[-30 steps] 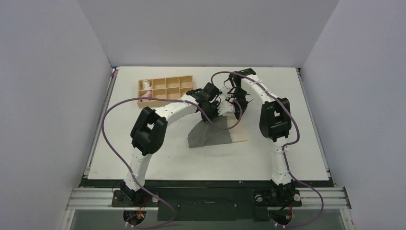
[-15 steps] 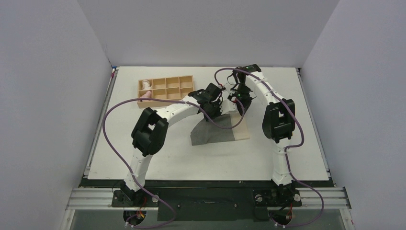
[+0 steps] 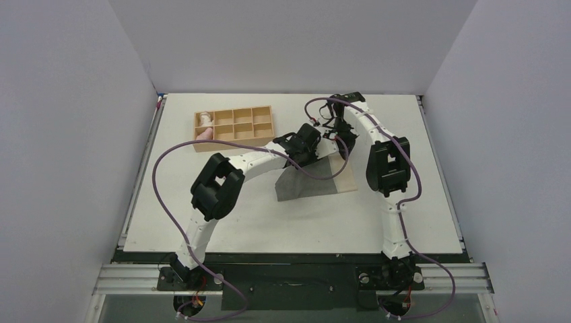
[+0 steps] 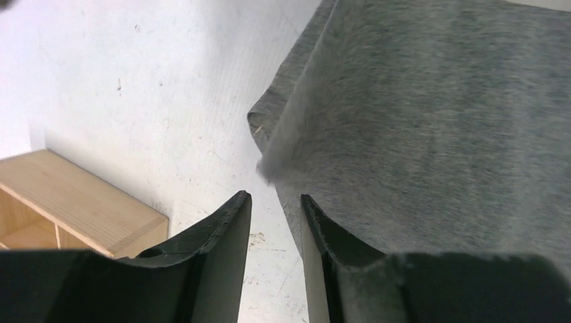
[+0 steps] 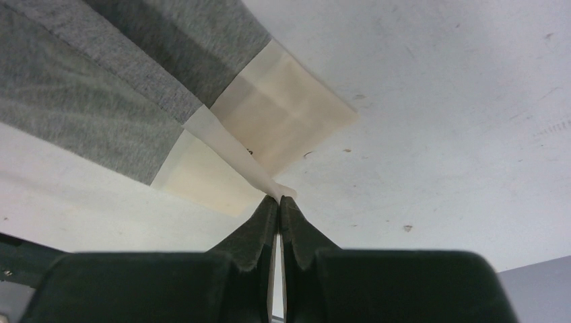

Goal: Roll the underwear
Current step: Fold the underwear at the center of the board.

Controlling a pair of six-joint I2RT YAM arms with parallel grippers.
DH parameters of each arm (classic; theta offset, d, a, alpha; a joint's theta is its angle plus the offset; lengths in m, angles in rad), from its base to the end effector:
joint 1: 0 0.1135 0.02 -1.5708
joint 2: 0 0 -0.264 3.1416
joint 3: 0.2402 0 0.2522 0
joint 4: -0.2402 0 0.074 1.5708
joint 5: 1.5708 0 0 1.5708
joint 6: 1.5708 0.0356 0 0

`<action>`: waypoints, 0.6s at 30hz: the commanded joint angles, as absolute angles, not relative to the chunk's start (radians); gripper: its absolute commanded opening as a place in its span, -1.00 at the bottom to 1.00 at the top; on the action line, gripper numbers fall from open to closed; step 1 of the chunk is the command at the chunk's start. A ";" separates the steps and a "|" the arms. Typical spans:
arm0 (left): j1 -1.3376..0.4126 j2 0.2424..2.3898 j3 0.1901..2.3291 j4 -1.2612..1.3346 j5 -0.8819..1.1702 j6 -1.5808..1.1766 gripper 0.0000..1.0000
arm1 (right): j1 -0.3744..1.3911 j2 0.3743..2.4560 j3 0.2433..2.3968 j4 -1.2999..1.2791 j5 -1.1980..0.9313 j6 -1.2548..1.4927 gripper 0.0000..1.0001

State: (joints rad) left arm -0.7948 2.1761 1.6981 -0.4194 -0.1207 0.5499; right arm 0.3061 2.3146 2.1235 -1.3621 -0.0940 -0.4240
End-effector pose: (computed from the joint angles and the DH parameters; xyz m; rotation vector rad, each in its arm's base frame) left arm 0.3417 -0.3421 0.1857 1.4909 1.9562 0.0423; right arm 0.4305 0.1396 0.2107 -1.1133 2.9094 0.1446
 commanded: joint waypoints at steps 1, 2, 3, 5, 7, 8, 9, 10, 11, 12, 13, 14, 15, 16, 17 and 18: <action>-0.792 2.193 1.694 -0.319 -0.251 0.482 -0.33 | 0.297 2.354 2.139 -1.279 -0.005 -0.372 -0.88; -0.792 2.194 1.691 -0.312 -0.263 0.468 -0.24 | 0.296 2.357 2.128 -1.254 0.021 -0.358 -0.85; -0.792 2.194 1.685 -0.296 -0.294 0.462 -0.19 | 0.296 2.360 2.122 -1.241 0.038 -0.345 -0.75; -0.792 2.188 1.676 -0.277 -0.329 0.443 -0.09 | 0.295 2.357 2.105 -1.208 0.055 -0.327 -0.61; -0.790 2.177 1.667 -0.266 -0.357 0.426 -0.01 | 0.295 2.346 2.086 -1.182 0.058 -0.312 -0.51; -0.787 2.164 1.663 -0.266 -0.366 0.417 0.05 | 0.293 2.339 2.069 -1.163 0.058 -0.306 -0.47; -0.786 2.158 1.657 -0.268 -0.369 0.406 0.08 | 0.292 2.323 2.058 -1.154 0.056 -0.297 -0.41; -0.783 2.141 1.652 -0.278 -0.364 0.400 0.13 | 0.288 2.307 2.041 -1.137 0.053 -0.293 -0.39; -0.780 2.131 1.641 -0.285 -0.358 0.388 0.17 | 0.288 2.293 2.031 -1.131 0.047 -0.289 -0.37; -0.776 2.108 1.626 -0.295 -0.342 0.381 0.19 | 0.285 2.283 2.013 -1.122 0.043 -0.287 -0.36; -0.770 2.095 1.616 -0.302 -0.330 0.368 0.22 | 0.284 2.263 2.004 -1.115 0.030 -0.286 -0.35; -0.768 2.068 1.598 -0.319 -0.301 0.361 0.23 | 0.280 2.253 1.986 -1.112 0.021 -0.286 -0.34; -0.762 2.054 1.590 -0.328 -0.284 0.346 0.25 | 0.277 2.236 1.979 -1.109 0.011 -0.285 -0.34; -0.757 2.029 1.572 -0.348 -0.242 0.336 0.26 | 0.274 2.218 1.962 -1.108 -0.008 -0.285 -0.33; -0.747 2.016 1.566 -0.358 -0.218 0.317 0.27 | 0.270 2.208 1.944 -1.105 -0.039 -0.288 -0.33; -0.740 1.988 1.551 -0.377 -0.157 0.307 0.28 | 0.267 2.187 1.934 -1.102 -0.054 -0.289 -0.33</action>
